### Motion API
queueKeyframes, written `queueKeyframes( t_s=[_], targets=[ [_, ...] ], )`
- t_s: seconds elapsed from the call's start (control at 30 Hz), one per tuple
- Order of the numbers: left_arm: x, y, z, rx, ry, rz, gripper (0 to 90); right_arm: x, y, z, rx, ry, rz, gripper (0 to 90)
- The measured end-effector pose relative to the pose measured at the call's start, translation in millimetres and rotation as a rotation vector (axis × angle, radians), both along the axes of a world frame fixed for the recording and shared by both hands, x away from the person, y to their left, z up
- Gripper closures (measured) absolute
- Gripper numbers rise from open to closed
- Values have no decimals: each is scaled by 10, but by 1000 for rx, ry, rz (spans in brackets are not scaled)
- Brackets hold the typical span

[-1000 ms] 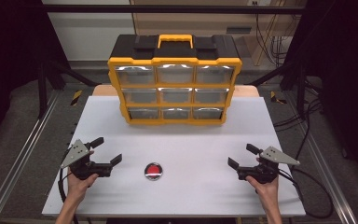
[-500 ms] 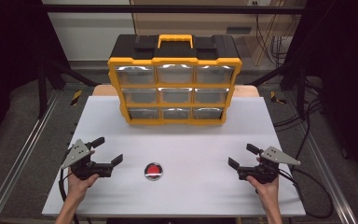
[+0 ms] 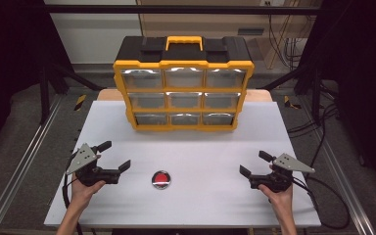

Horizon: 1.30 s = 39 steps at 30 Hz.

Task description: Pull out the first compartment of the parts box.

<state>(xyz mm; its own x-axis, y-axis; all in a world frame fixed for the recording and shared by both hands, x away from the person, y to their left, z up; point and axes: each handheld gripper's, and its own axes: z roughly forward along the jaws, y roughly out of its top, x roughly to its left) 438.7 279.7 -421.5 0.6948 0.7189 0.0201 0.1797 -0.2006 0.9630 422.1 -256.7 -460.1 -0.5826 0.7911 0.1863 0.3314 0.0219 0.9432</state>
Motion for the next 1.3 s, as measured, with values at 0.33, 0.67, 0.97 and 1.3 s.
queueKeyframes(
  t_s=[0.33, 0.67, 0.97, 1.3],
  targets=[
    [49, -44, 117, 25, -30, -16, 27, 0, -7, 5, 1, -2, -3, 25],
    [79, -55, 253, 45, -70, -30, 33, -1, -7, 7, 2, -3, -3, 25],
    [147, -137, 418, 104, -128, -29, 35, 1, 2, 5, -1, -1, -3, 25],
    [192, -214, 587, 175, -186, -30, 28, 2, 2, 6, 0, 3, -3, 24]
  ],
)
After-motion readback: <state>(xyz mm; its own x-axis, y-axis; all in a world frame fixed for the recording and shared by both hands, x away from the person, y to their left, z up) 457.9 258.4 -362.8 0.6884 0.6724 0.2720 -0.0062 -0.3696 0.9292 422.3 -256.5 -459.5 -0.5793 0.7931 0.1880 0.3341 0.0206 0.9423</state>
